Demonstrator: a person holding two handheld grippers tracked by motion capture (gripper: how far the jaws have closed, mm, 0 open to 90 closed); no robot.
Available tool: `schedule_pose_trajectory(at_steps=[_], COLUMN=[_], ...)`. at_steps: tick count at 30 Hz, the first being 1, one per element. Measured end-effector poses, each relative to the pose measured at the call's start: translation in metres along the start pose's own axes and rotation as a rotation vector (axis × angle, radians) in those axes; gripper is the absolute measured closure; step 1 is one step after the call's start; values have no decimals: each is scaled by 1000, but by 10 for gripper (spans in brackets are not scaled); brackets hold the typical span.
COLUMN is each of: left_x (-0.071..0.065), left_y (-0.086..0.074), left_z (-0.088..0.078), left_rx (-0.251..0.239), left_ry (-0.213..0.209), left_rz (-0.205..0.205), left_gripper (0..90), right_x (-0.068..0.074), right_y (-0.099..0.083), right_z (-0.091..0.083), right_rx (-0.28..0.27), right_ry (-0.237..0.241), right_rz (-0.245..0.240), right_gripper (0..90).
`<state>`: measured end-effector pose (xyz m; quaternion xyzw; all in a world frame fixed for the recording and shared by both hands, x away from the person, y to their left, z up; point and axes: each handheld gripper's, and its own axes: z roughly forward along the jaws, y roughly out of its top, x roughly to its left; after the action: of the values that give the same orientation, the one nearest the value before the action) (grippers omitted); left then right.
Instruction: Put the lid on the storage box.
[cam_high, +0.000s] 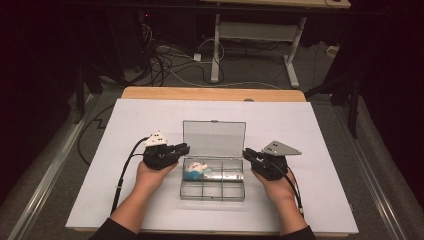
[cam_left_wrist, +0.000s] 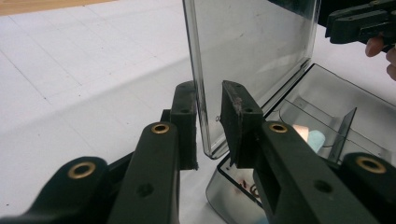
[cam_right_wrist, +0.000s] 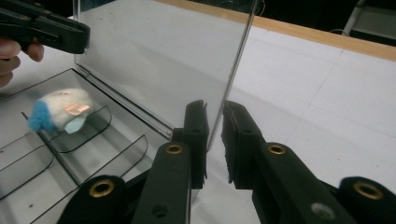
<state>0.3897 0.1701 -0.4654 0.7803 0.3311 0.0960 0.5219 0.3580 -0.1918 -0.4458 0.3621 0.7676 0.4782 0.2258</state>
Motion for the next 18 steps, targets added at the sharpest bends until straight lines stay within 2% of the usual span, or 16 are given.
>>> schedule_pose_trajectory(at_steps=[5, 9, 11, 18], left_x=[-3, -6, -6, -10], left_y=[0, -1, -2, -3], left_z=[-3, -5, -6, -8], left_rx=[1, -1, -1, 0], left_ry=[1, 0, 1, 8], left_rz=[14, 23, 23, 37], left_gripper=[740, 740, 740, 736], right_x=[6, 11, 13, 14], right_y=[0, 2, 3, 5], right_z=[-4, -6, -5, -4], right_rx=[-20, -31, -27, -32], right_ry=[9, 32, 29, 30], right_rz=[-22, -37, -50, -48], right_gripper=[900, 900, 900, 900])
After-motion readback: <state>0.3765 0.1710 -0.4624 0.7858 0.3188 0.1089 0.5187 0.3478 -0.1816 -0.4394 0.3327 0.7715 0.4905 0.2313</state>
